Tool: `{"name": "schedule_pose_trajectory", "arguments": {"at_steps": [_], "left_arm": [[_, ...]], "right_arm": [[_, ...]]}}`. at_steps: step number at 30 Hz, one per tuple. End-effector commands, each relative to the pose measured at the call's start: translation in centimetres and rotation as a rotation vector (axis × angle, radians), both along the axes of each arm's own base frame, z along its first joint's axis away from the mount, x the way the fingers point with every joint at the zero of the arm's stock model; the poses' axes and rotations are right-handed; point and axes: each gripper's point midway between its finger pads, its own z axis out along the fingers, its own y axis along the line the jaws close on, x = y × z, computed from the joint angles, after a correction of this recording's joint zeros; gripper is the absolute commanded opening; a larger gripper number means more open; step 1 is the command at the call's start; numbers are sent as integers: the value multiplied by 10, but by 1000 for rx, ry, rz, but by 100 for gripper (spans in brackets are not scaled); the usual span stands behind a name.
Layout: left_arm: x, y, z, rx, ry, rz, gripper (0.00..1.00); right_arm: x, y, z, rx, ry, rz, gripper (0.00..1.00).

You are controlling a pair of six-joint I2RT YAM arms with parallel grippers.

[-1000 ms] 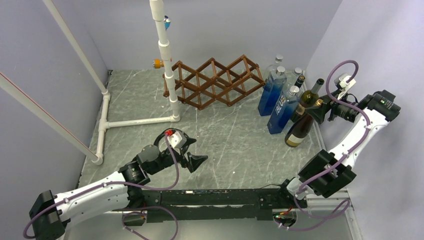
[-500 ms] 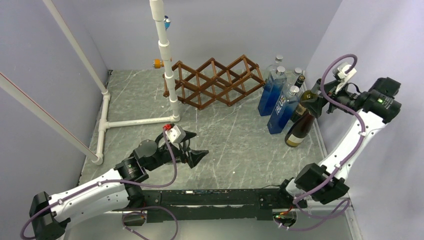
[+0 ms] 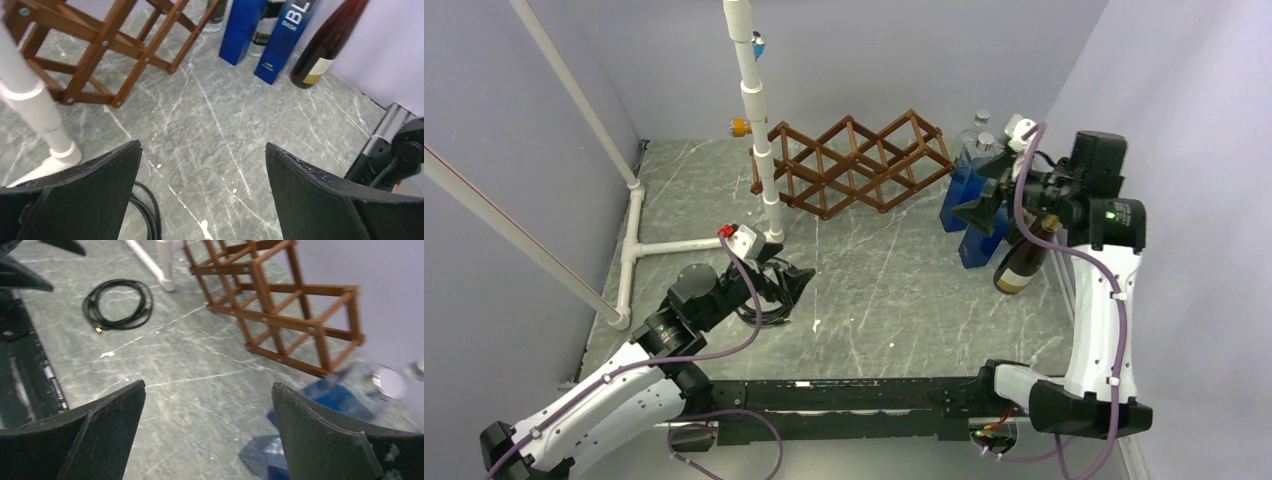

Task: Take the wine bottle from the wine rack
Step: Reset both arms

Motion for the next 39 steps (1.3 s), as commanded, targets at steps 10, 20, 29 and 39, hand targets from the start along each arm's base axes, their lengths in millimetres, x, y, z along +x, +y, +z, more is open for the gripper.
{"name": "schedule_pose_trajectory", "arguments": {"at_steps": [10,20,29,39], "left_arm": [[-1,59,24,-27,65,229,100],[-13,78,1,21,151,283,100],[-20,92,-20,-6,240,350,99],[-24,101,-24,-34,289,395,100]], "right_arm": [[-30,76,-82,-25,151,136,100],[-39,62,-117,-42,102,38,100],[-54,41,-116,52,63,-4,100],[-55,30,-117,154,82,-147,100]]}}
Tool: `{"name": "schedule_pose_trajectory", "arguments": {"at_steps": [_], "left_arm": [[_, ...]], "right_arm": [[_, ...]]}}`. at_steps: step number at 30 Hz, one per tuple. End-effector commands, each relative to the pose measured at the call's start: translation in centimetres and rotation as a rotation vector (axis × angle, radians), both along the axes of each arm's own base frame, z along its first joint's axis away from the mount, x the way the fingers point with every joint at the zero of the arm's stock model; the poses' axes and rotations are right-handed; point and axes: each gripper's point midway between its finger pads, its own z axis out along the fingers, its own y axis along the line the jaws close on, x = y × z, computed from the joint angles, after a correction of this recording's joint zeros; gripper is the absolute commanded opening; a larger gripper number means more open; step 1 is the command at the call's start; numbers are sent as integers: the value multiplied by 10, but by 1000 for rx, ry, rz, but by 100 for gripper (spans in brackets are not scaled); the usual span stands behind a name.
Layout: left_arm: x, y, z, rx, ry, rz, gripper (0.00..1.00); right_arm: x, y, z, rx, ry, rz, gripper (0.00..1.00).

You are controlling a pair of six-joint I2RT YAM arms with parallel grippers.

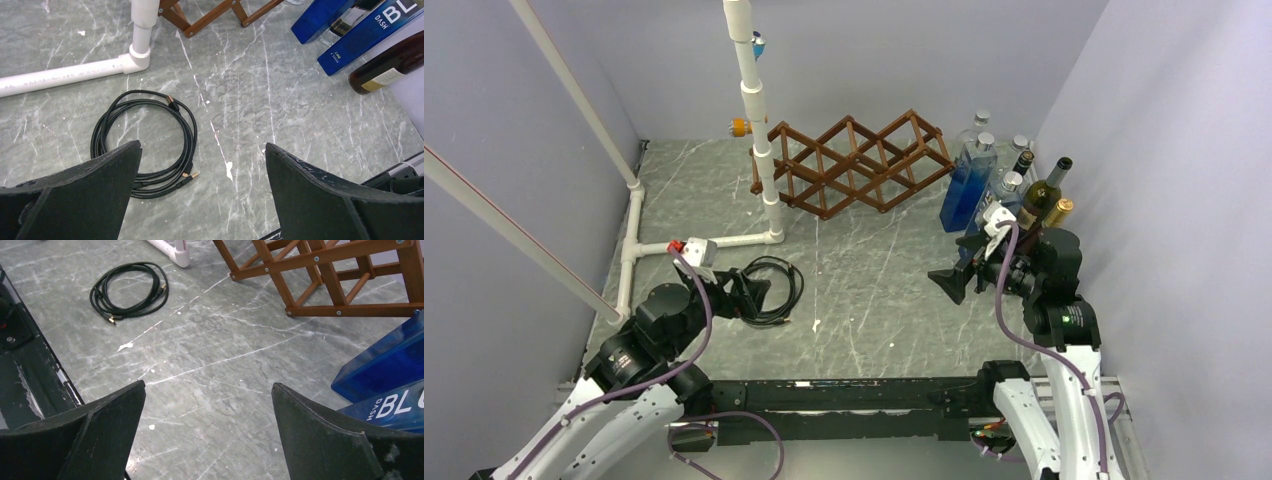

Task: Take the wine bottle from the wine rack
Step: Reset both arms

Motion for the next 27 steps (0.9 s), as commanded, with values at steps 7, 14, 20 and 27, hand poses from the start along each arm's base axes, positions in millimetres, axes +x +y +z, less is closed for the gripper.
{"name": "schedule_pose_trajectory", "arguments": {"at_steps": [7,14,20,27], "left_arm": [[-3,8,9,-56,3,49,100],[-4,10,6,-51,6,49,100],[-8,11,13,-67,-37,32,100],[-10,13,23,-72,-119,7,99]], "right_arm": [[11,-11,8,95,16,-165,100],[16,-18,12,119,22,-224,100],[17,-19,14,119,26,-222,100],[17,-19,17,124,34,-204,100]]}}
